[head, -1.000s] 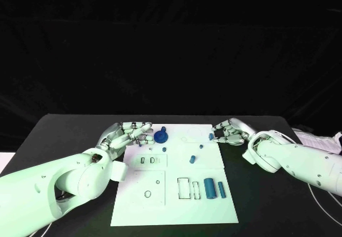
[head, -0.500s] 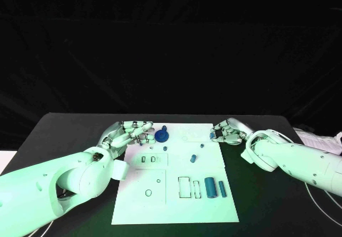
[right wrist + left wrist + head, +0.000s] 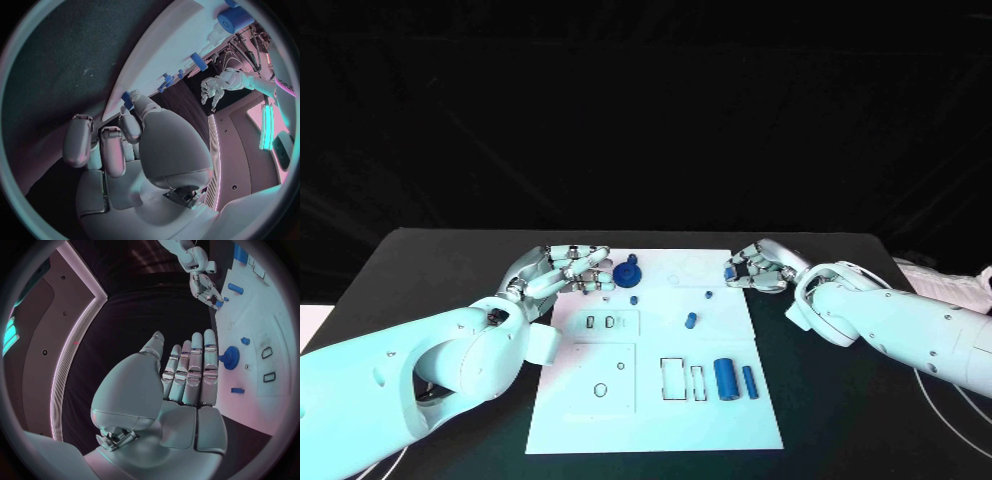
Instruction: Assemble the parts on the task board
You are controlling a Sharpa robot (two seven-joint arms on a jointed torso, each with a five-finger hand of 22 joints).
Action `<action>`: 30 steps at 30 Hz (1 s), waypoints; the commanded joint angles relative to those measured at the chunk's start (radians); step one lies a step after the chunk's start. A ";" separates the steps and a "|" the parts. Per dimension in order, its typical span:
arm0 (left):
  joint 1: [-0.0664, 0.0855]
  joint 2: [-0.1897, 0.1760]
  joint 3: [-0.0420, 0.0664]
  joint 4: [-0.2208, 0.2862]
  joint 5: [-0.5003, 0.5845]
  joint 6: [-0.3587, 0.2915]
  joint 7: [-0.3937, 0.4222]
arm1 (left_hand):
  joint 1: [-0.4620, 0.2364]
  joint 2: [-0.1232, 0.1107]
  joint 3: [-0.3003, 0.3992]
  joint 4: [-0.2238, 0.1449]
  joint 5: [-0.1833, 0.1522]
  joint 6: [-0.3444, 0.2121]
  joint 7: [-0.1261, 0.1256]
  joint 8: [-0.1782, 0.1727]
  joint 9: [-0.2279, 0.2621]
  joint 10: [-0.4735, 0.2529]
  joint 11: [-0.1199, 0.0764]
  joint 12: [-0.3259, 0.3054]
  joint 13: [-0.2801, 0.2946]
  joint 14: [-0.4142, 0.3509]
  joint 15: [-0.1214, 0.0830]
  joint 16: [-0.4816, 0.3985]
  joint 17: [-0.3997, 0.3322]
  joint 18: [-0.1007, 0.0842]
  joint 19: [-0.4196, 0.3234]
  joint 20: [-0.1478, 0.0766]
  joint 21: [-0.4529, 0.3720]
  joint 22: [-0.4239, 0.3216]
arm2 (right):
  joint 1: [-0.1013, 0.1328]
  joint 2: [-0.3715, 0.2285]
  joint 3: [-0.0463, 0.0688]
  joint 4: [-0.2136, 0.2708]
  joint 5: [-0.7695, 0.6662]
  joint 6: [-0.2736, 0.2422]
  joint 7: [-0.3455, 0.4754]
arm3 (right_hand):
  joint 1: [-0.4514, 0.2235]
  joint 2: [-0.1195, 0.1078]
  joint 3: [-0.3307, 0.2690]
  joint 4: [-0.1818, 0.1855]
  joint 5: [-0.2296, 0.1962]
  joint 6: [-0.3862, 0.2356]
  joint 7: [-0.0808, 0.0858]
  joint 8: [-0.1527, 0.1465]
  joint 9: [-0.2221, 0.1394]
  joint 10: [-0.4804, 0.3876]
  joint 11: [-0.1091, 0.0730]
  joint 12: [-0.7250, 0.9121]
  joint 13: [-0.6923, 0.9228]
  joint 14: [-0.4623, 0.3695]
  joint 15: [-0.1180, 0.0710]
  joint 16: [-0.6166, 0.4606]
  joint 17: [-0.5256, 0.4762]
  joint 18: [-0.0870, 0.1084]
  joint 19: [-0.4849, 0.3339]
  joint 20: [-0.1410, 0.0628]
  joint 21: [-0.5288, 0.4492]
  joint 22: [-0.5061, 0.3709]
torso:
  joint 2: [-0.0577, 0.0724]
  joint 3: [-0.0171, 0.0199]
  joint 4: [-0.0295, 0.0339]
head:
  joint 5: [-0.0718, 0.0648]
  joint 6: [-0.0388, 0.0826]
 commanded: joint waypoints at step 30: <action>0.000 -0.001 0.000 -0.020 -0.004 0.030 -0.005 | 0.003 0.008 0.001 -0.009 -0.001 0.003 0.000 -0.009 -0.001 0.004 0.004 -0.006 -0.001 0.008 0.001 -0.007 0.003 0.003 0.008 -0.002 -0.006 -0.002 | 0.030 -0.025 0.007 0.162 0.023 -0.058 -0.138 | -0.041 0.054 0.033 -0.010 0.014 0.099 -0.045 0.049 0.029 0.031 -0.039 0.025 0.023 0.080 -0.040 0.003 0.160 -0.018 0.016 -0.036 0.016 0.023 | -0.005 -0.0015 0.0002 | 0.019 -0.004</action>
